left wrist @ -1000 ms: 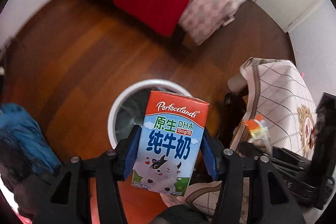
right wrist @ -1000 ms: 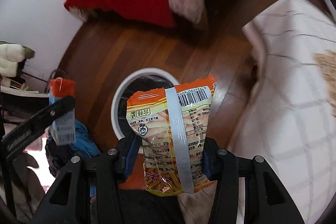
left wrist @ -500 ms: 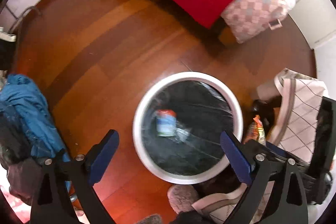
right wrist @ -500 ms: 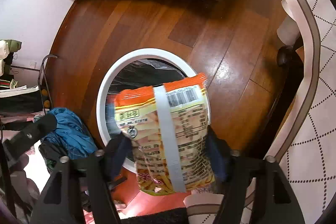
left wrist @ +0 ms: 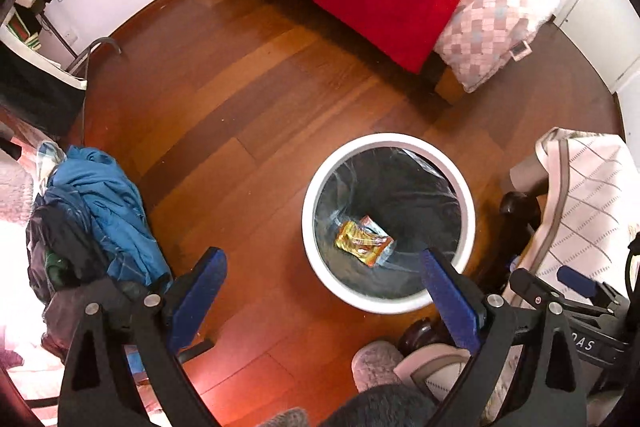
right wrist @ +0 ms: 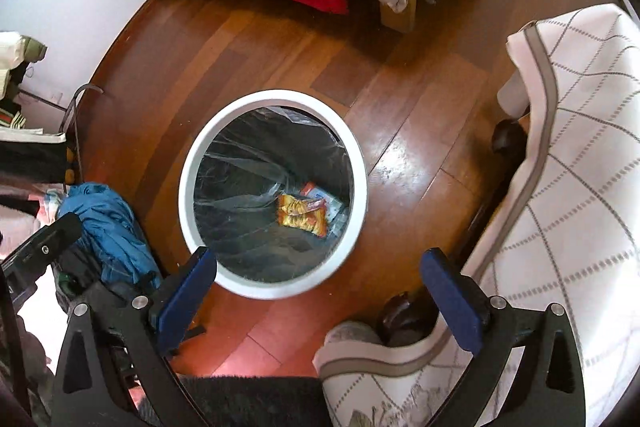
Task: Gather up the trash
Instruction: 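Carry both items to the white bin and open both tools to drop them, then move both tools back over the table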
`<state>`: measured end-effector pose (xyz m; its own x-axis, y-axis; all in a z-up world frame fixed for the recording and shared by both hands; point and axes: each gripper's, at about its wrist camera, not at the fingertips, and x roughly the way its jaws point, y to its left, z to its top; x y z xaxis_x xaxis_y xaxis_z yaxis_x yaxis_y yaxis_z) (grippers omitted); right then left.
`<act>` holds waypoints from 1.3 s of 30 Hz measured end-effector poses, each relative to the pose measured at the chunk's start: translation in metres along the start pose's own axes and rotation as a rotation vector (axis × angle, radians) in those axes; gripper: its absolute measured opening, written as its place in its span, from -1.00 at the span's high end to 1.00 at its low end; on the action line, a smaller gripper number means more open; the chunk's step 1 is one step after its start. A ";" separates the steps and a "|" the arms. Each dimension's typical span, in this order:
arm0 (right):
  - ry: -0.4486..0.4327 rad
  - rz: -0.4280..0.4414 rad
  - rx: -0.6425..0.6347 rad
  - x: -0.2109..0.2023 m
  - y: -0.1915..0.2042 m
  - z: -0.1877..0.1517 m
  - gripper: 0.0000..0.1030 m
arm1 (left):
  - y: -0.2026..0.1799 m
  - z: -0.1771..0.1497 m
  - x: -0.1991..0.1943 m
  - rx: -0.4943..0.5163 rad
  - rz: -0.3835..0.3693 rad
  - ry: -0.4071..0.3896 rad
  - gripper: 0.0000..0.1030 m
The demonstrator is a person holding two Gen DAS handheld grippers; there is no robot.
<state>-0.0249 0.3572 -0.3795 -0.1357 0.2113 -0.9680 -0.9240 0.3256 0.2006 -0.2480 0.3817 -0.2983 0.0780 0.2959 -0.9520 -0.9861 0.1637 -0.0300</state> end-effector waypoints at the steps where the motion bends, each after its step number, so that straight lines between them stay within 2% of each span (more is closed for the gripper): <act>1: -0.004 -0.012 -0.008 -0.004 -0.001 -0.003 -1.00 | -0.002 -0.003 -0.006 0.003 -0.003 -0.003 -0.91; 6: -0.038 -0.050 -0.049 -0.040 0.007 -0.024 -1.00 | -0.010 -0.017 -0.038 0.019 -0.018 -0.030 -0.91; 16: -0.143 -0.011 -0.067 -0.123 0.011 -0.056 -1.00 | -0.024 -0.041 -0.107 0.060 -0.035 -0.115 -0.91; 21: -0.196 0.049 -0.034 -0.166 0.004 -0.074 -1.00 | -0.038 -0.053 -0.145 0.085 -0.017 -0.165 -0.91; 26: -0.256 0.144 0.022 -0.212 -0.019 -0.100 -1.00 | -0.072 -0.071 -0.176 0.129 -0.028 -0.223 -0.91; 30: -0.303 0.171 0.091 -0.246 -0.061 -0.127 -1.00 | -0.129 -0.090 -0.177 0.210 -0.074 -0.233 -0.91; 33: -0.328 0.129 0.159 -0.266 -0.111 -0.150 -1.00 | -0.186 -0.108 -0.158 0.303 -0.112 -0.185 -0.91; 38: -0.313 -0.043 0.307 -0.281 -0.222 -0.193 -1.00 | -0.294 -0.145 -0.127 0.496 -0.146 -0.145 -0.91; 39: -0.291 -0.085 0.345 -0.280 -0.251 -0.205 -1.00 | -0.323 -0.156 -0.120 0.571 -0.143 -0.150 -0.91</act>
<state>0.1719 0.0275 -0.1894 0.0874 0.4049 -0.9102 -0.7479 0.6303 0.2085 0.0381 0.1464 -0.2219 0.2648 0.3566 -0.8960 -0.7329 0.6782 0.0534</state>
